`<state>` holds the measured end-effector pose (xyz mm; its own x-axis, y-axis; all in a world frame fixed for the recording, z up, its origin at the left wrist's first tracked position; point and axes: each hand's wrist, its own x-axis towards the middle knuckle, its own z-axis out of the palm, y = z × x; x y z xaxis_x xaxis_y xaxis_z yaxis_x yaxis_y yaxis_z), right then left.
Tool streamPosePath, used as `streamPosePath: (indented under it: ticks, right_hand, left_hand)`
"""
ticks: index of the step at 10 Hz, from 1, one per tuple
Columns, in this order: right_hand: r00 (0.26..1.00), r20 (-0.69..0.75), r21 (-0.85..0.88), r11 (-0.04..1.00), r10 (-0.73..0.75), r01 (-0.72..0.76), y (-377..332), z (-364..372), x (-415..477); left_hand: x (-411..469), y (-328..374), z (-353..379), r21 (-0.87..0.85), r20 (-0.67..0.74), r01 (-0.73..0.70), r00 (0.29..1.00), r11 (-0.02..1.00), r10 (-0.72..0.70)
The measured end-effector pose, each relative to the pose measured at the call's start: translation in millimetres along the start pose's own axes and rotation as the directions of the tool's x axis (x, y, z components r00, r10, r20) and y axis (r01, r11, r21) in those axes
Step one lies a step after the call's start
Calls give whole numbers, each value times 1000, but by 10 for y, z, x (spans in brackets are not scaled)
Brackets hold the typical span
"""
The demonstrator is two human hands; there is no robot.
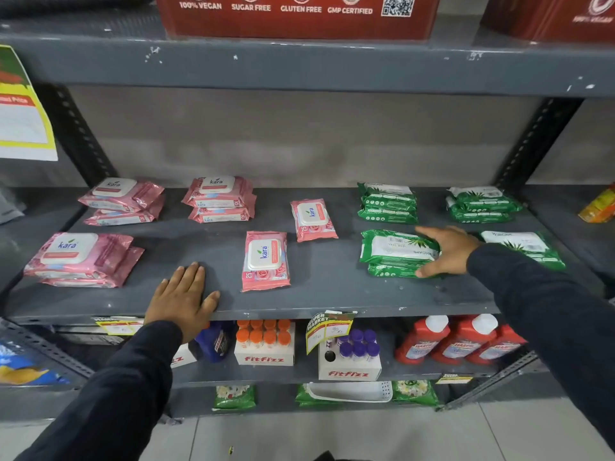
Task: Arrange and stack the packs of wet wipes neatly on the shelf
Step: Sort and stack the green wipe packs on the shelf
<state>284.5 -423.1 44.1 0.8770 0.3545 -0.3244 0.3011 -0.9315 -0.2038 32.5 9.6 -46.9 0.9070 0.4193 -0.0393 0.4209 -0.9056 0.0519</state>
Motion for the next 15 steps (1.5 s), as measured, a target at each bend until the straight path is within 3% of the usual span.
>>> streamPosePath:
  ticks: [2, 4, 6, 8, 9, 10, 11, 12, 14, 15]
  right_hand:
    - [992, -21, -209, 971, -121, 114, -333, -237, 5]
    - [997, 78, -452, 890, -17, 50, -753, -314, 51]
    - [987, 164, -607, 789, 6, 96, -892, -265, 108]
    - [967, 113, -551, 795, -230, 254, -688, -244, 22]
    - [970, 83, -436, 867, -229, 242, -602, -242, 13]
    - [990, -137, 67, 997, -31, 41, -596, -333, 23]
    - [939, -208, 432, 887, 273, -163, -674, -287, -19]
    - [825, -91, 580, 703, 557, -411, -874, 150, -195]
    - [763, -109, 584, 662, 637, -470, -1025, 603, -230]
    - [775, -128, 567, 687, 619, -455, -997, 617, -253]
  left_hand:
    - [9, 2, 1, 8, -1, 5, 1000, 1000, -5]
    - [2, -6, -4, 18, 6, -5, 1000, 1000, 5]
    - [-7, 18, -18, 18, 8, -3, 1000, 1000, 3]
    - [-5, 8, -15, 14, 6, -3, 1000, 1000, 3]
    - [-1, 4, -3, 13, 4, 0, 1000, 1000, 0]
    - [4, 0, 10, 14, -5, -3, 1000, 1000, 3]
    - [5, -1, 14, 10, 1, -1, 1000, 1000, 1]
    - [1, -7, 11, -6, 7, 8, 1000, 1000, -8]
    - [-10, 19, -3, 4, 15, 15, 1000, 1000, -15]
    - [-11, 21, -11, 2, 14, 17, 1000, 1000, -17]
